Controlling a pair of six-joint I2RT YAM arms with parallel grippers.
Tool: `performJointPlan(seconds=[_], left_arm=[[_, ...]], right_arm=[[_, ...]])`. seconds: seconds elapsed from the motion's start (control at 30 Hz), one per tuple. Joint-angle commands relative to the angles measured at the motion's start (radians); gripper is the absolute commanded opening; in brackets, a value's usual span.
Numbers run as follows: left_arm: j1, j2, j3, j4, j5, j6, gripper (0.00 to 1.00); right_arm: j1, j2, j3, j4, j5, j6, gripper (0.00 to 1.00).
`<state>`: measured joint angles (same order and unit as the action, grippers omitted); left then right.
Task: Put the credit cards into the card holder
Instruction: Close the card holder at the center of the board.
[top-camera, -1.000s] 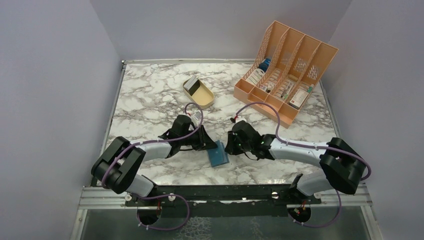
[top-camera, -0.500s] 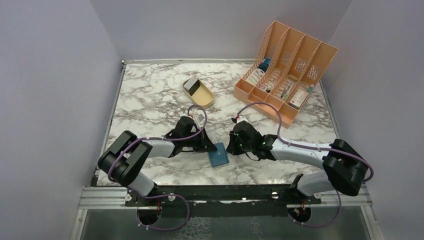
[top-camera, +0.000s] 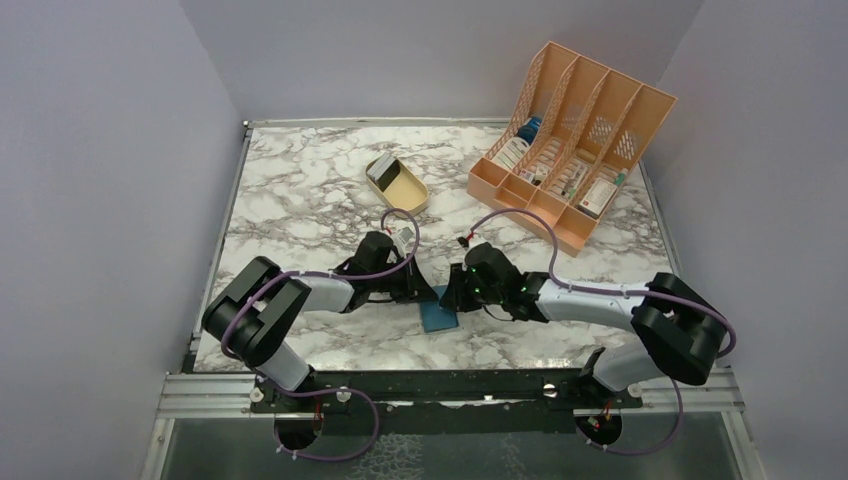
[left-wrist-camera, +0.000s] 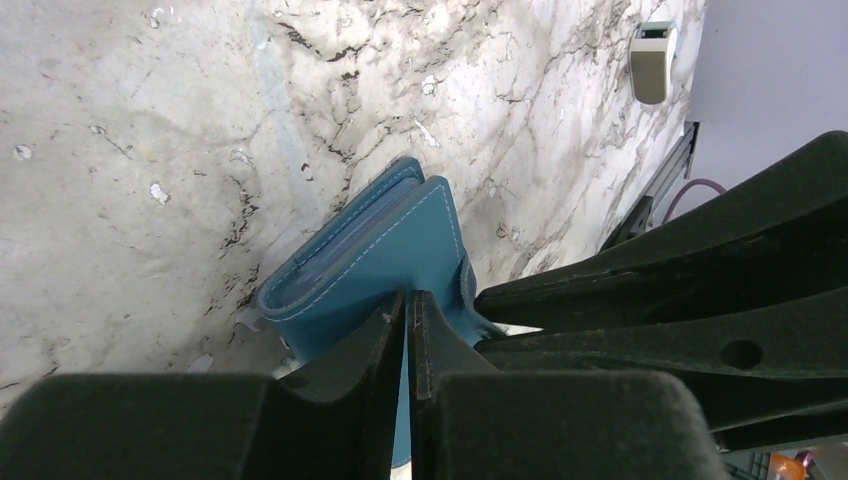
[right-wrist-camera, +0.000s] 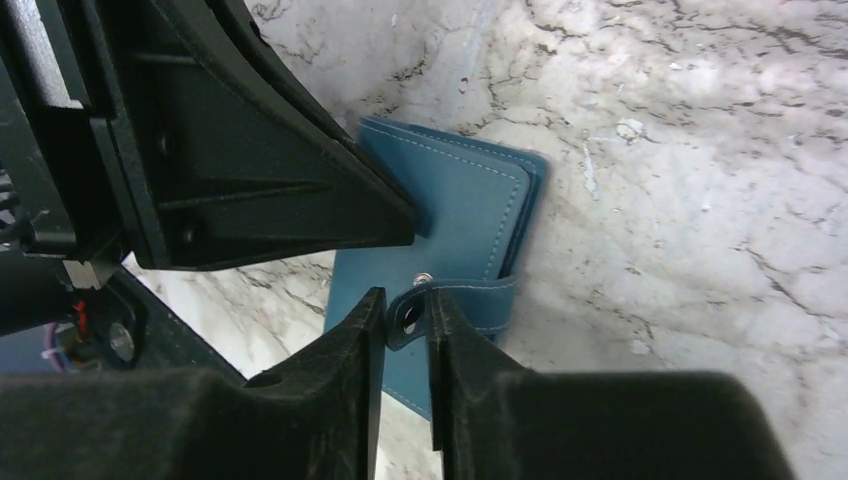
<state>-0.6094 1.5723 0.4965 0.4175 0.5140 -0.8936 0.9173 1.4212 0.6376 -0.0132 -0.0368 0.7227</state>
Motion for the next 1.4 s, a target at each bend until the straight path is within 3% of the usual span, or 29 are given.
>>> performJointPlan(seconds=[0.0, 0.17, 0.33, 0.6, 1.37], left_arm=[[-0.004, 0.001, -0.009, -0.022, -0.076, 0.022, 0.11], [-0.005, -0.033, -0.014, -0.028, -0.074, 0.021, 0.11], [-0.004, -0.051, -0.015, -0.032, -0.069, 0.028, 0.12], [-0.004, -0.069, -0.003, -0.037, -0.052, 0.015, 0.12], [-0.006, 0.026, 0.009, -0.043, -0.034, 0.015, 0.13]], right_arm=[[0.008, 0.041, 0.016, 0.110, -0.071, 0.049, 0.24], [0.008, 0.000, 0.024, 0.046, -0.039, 0.030, 0.35], [0.008, -0.117, -0.010, -0.041, 0.031, 0.001, 0.37], [0.003, -0.203, -0.060, -0.075, 0.056, -0.028, 0.24], [-0.066, -0.040, -0.069, 0.094, -0.089, -0.040, 0.19]])
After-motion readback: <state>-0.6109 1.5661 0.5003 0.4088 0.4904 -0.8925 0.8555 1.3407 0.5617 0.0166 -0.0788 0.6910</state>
